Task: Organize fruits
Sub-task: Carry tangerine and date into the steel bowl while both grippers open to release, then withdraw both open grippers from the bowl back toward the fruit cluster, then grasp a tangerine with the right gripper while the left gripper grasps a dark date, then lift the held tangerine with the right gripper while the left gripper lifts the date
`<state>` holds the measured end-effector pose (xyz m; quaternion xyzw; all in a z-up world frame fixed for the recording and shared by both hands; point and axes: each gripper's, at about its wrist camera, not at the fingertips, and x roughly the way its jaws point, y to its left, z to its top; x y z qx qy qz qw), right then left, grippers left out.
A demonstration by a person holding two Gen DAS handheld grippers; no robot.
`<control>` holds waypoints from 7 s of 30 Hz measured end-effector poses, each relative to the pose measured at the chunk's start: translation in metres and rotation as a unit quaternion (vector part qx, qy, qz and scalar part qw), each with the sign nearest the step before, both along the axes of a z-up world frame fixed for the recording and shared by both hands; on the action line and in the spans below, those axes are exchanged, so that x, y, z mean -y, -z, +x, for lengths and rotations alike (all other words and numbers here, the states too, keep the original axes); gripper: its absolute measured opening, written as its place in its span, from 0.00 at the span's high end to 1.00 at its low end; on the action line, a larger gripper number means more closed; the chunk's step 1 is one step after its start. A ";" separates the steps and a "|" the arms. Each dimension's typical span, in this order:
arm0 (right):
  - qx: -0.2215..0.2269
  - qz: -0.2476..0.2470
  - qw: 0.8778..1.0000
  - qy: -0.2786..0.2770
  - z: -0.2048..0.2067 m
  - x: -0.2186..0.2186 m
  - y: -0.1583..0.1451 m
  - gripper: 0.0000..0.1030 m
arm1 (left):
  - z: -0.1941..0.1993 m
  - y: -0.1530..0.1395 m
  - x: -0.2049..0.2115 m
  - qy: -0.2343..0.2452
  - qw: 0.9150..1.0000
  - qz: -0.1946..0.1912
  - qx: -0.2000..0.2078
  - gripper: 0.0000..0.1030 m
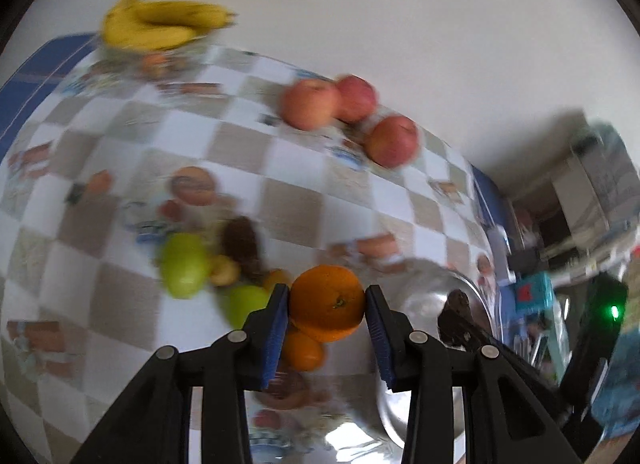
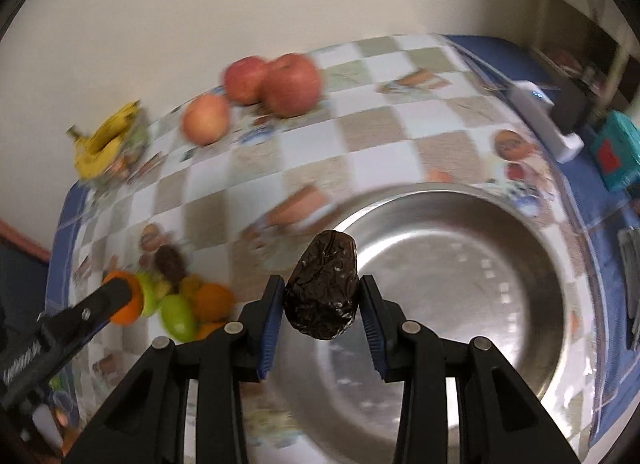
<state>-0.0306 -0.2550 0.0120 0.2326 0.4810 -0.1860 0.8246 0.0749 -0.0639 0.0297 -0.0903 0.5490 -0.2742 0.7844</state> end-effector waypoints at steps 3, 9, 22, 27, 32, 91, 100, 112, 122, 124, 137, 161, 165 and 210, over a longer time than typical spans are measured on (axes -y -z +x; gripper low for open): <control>-0.008 0.010 0.999 0.035 -0.012 0.025 0.005 0.62 | -0.018 0.000 0.035 0.051 0.998 0.015 0.016 0.60; -0.018 0.006 0.996 0.087 -0.038 0.069 0.006 0.62 | -0.056 0.015 0.092 0.136 0.989 0.047 0.031 0.60; -0.050 0.010 0.995 0.086 -0.039 0.079 0.027 0.61 | -0.097 0.058 0.142 0.215 0.968 0.119 0.047 0.60; -0.063 0.015 0.994 0.084 -0.037 0.079 0.039 0.61 | -0.097 0.065 0.143 0.214 0.967 0.129 0.046 0.60; -0.077 0.025 0.993 0.083 -0.035 0.079 0.054 0.61 | -0.096 0.066 0.143 0.214 0.967 0.129 0.049 0.60; -0.033 -0.005 0.999 0.008 -0.020 0.009 0.016 0.44 | 0.006 0.027 -0.055 -0.092 0.986 0.138 0.006 0.17; -0.056 -0.021 0.998 -0.024 -0.007 -0.011 0.026 0.40 | 0.007 0.026 -0.078 -0.115 0.982 0.152 0.012 0.01; -0.064 -0.027 0.997 -0.028 -0.007 -0.014 0.034 0.14 | 0.008 0.030 -0.091 -0.130 0.979 0.158 0.012 0.00; -0.025 -0.015 0.999 -0.033 -0.003 -0.022 0.033 0.05 | 0.008 0.030 -0.088 -0.115 0.983 0.136 0.037 0.00; -0.017 -0.018 0.999 -0.047 0.000 -0.028 0.030 0.05 | 0.008 0.027 -0.088 -0.112 0.984 0.125 0.053 0.00; 0.060 0.018 0.994 -0.089 0.011 -0.058 0.010 0.08 | 0.007 0.017 -0.087 -0.115 0.991 0.062 0.038 0.07; -0.004 0.048 0.986 -0.160 0.039 -0.103 0.065 0.57 | 0.006 0.060 -0.082 -0.127 0.989 0.030 -0.071 0.23; 0.000 0.053 0.986 -0.158 0.038 -0.102 0.064 0.63 | 0.003 0.062 -0.077 -0.115 0.989 0.025 -0.084 0.24; -0.045 0.069 0.986 -0.144 0.024 -0.100 0.067 0.63 | 0.000 0.085 -0.079 -0.126 0.982 0.013 -0.139 0.66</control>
